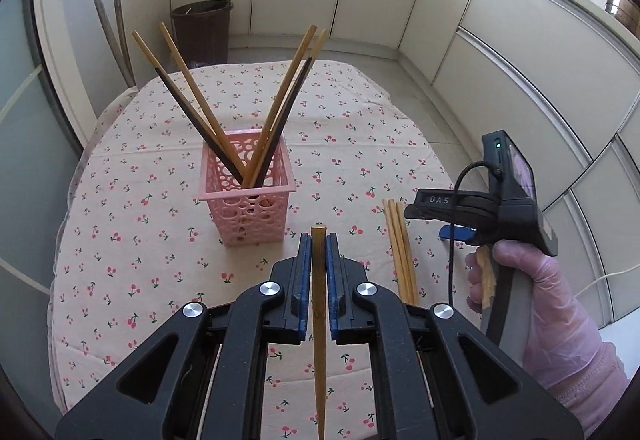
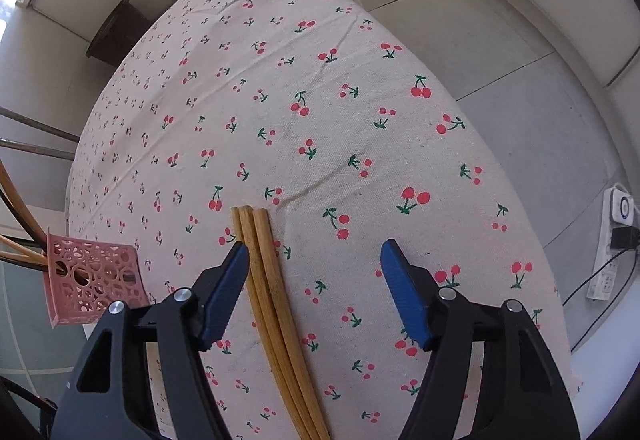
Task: Organize utensils
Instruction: 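Grasp a wooden chopstick with the left gripper while the right gripper grasps another, then lift both wooden chopsticks and carry them over the pink basket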
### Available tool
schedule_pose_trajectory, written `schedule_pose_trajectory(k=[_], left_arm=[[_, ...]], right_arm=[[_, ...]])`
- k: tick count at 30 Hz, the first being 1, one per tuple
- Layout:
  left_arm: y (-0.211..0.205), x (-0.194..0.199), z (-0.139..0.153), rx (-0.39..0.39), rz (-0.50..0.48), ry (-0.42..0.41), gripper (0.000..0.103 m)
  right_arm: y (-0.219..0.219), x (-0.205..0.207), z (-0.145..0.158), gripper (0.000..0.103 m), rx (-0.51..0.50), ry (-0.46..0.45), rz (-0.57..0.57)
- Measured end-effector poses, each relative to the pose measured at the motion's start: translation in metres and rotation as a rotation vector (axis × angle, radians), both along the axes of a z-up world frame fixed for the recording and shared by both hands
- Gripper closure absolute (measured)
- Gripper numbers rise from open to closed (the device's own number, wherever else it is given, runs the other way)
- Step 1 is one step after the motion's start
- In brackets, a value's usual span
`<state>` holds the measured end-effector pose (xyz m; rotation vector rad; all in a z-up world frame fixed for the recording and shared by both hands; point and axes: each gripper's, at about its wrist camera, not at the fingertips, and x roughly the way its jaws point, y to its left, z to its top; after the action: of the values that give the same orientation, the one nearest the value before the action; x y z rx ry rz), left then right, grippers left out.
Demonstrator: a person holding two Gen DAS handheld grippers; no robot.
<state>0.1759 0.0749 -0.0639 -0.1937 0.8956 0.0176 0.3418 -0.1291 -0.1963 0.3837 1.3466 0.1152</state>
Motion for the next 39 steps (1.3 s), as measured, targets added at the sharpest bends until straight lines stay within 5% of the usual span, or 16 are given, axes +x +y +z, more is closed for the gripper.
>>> schedule_pose_trajectory(k=[11,17,31,39], left_arm=[[0.010,-0.008,0.005,-0.030,0.005,0.002,0.096],[0.012,-0.007,0.003,-0.029,0.013,0.008,0.096],[0.006,-0.010,0.007,-0.006,-0.010,-0.011,0.096],[0.007,-0.011,0.007,-0.001,-0.001,-0.013,0.096]], right_arm=[[0.019,0.008,0.000,0.040,-0.121,-0.039,0.046],[0.047,0.002,-0.004,0.041,-0.302,-0.095,0.125],[0.038,0.006,-0.004,0.089,-0.293,-0.102,0.204],[0.035,-0.013,-0.003,0.095,-0.340,-0.126,0.228]])
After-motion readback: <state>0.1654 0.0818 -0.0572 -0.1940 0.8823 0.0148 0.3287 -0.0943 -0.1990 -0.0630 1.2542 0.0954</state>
